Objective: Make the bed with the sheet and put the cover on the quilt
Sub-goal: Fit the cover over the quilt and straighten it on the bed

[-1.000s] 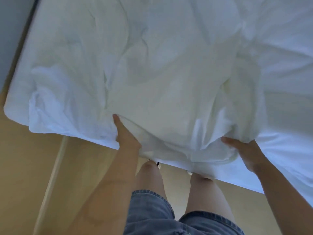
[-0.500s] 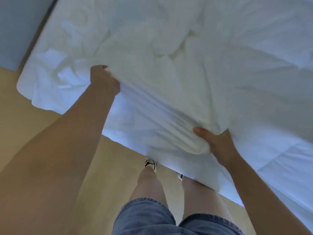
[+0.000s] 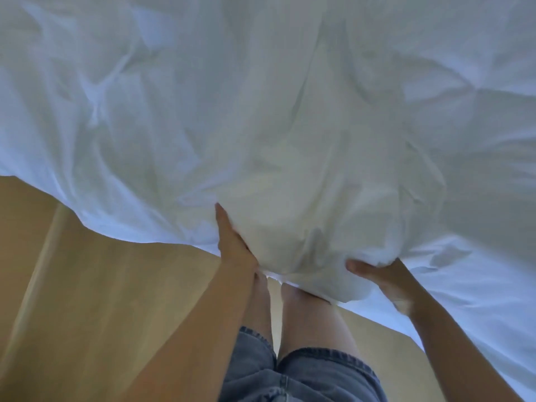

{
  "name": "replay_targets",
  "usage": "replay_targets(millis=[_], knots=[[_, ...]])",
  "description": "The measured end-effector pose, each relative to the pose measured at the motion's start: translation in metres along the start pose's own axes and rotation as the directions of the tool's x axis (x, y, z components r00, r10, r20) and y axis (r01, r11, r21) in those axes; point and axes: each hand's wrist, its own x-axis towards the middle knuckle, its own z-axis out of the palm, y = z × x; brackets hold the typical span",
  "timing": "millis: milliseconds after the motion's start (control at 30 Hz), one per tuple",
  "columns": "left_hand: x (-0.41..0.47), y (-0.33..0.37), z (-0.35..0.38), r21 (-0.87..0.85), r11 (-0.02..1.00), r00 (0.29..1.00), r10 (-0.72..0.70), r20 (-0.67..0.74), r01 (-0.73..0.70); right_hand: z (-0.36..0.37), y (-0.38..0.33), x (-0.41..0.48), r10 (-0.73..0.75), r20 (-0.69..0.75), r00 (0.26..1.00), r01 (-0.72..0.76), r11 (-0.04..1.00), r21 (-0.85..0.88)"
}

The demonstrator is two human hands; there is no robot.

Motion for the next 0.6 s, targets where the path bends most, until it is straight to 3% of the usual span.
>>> replay_targets(millis=[133, 300, 433, 533, 600], knots=[[-0.037, -0.018, 0.046, 0.085, 0.979, 0.975, -0.193, 0.106, 0.185, 0.022, -0.004, 0.016, 0.070, 0.000, 0.998, -0.070, 0.997, 0.036], [-0.020, -0.008, 0.062, 0.051, 0.974, 0.966, -0.227, 0.127, 0.222, 0.040, -0.012, 0.027, 0.023, -0.073, 0.997, -0.021, 0.999, 0.032], [-0.027, 0.003, 0.081, 0.038, 0.990, 0.982, -0.140, 0.128, 0.136, 0.033, -0.020, 0.027, -0.062, -0.115, 0.991, 0.068, 0.996, 0.051], [-0.048, -0.017, 0.088, 0.007, 0.999, 0.994, 0.035, 0.107, -0.036, 0.035, -0.027, 0.034, -0.120, -0.217, 0.969, 0.138, 0.988, 0.072], [-0.060, -0.040, 0.099, 0.073, 0.991, 0.992, 0.108, 0.072, -0.113, 0.031, -0.034, 0.034, -0.158, -0.181, 0.971, 0.166, 0.986, 0.033]])
